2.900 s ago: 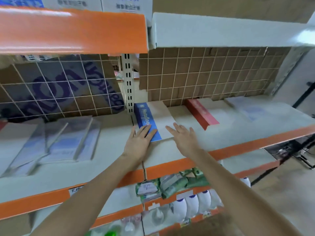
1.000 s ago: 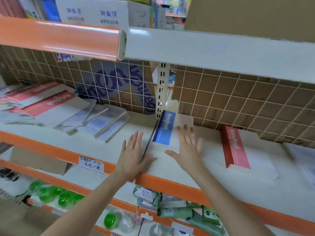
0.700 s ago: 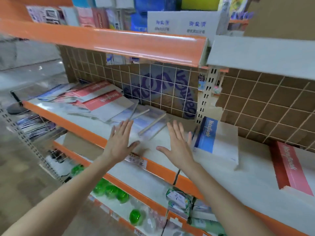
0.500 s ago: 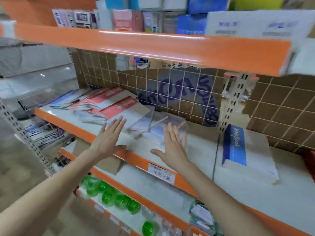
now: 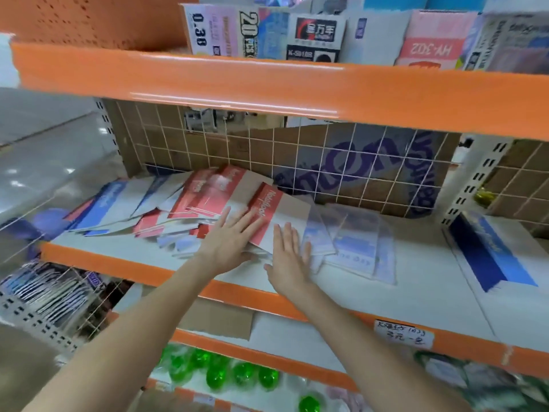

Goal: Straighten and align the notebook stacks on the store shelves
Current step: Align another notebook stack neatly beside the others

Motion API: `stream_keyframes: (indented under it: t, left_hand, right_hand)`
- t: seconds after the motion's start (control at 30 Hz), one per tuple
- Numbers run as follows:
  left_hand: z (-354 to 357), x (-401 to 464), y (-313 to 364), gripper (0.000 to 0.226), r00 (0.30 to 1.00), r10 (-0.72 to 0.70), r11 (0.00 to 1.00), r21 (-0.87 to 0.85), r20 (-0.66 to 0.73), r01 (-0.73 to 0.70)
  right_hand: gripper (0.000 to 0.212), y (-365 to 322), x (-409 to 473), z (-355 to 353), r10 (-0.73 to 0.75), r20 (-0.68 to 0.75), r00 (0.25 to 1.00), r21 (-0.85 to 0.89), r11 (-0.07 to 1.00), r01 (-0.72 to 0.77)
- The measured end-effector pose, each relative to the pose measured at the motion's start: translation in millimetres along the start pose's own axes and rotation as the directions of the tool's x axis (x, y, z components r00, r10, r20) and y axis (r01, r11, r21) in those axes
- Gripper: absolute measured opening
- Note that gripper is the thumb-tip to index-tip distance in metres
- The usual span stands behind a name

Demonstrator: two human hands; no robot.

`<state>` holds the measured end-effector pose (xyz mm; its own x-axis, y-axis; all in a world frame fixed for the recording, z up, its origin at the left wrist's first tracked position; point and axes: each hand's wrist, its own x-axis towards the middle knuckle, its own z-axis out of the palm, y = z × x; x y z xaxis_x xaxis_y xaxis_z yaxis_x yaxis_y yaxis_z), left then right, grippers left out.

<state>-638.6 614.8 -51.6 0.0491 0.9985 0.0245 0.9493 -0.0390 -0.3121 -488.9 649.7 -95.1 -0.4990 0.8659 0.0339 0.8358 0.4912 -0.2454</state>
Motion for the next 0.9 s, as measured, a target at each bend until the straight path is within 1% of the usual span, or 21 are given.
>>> stream_keyframes:
  t: [0.1,0.2,0.27,0.37,0.5,0.53,0.6,0.7,0.77,0.83,0.9]
  left_hand:
    - [5,5,-3,0.068,0.999,0.024,0.999,-0.023,-0.029,-0.025]
    - [6,3,-1,0.055,0.999,0.014,1.0,-0.009,-0.029,-0.014]
    - [3,2,1,0.055,1.0,0.005,1.0,0.005,-0.024,-0.005]
    - [-6,2,7,0.056,0.999,0.034,0.998,0.047,-0.034,-0.033]
    - [-18,6,19,0.059,0.993,0.096,0.994,0.068,-0.074,-0.091]
    - [-20,8,23,0.062,0.99,0.102,0.994,0.044,-0.097,-0.098]
    - [-26,11,32,0.068,0.974,0.109,0.992,-0.039,-0.198,-0.119]
    - [-41,13,60,0.073,0.926,0.101,0.968,-0.179,-0.364,-0.176]
    - [-51,18,87,0.071,0.891,0.077,0.936,-0.275,-0.447,-0.219]
    - [-64,24,118,0.066,0.872,0.078,0.896,-0.351,-0.483,-0.274]
    - [-78,31,152,0.065,0.854,0.103,0.875,-0.361,-0.51,-0.322]
  right_hand:
    - [0.074,1,3,4,0.037,-0.006,0.999,-0.081,0.996,-0.037]
    - [0.073,2,1,2,0.033,0.013,0.999,-0.127,0.991,-0.031]
    - [0.075,4,-1,-3,0.009,0.026,1.0,-0.146,0.989,-0.005]
    - [0.076,7,-5,-18,-0.042,0.03,0.999,-0.189,0.981,0.047]
    - [0.068,14,-14,-46,-0.073,-0.067,0.995,-0.203,0.977,0.058]
    - [0.067,18,-18,-53,-0.08,-0.098,0.992,-0.204,0.977,0.058]
    - [0.071,29,-28,-69,-0.09,-0.169,0.982,-0.201,0.978,0.055]
    - [0.073,51,-47,-89,-0.073,-0.249,0.966,-0.215,0.976,0.019]
    - [0.076,72,-61,-101,-0.059,-0.294,0.954,-0.234,0.972,-0.012]
    - [0.076,98,-78,-113,-0.025,-0.31,0.95,-0.24,0.969,-0.052]
    - [0.075,127,-98,-123,0.034,-0.308,0.951,-0.228,0.968,-0.108]
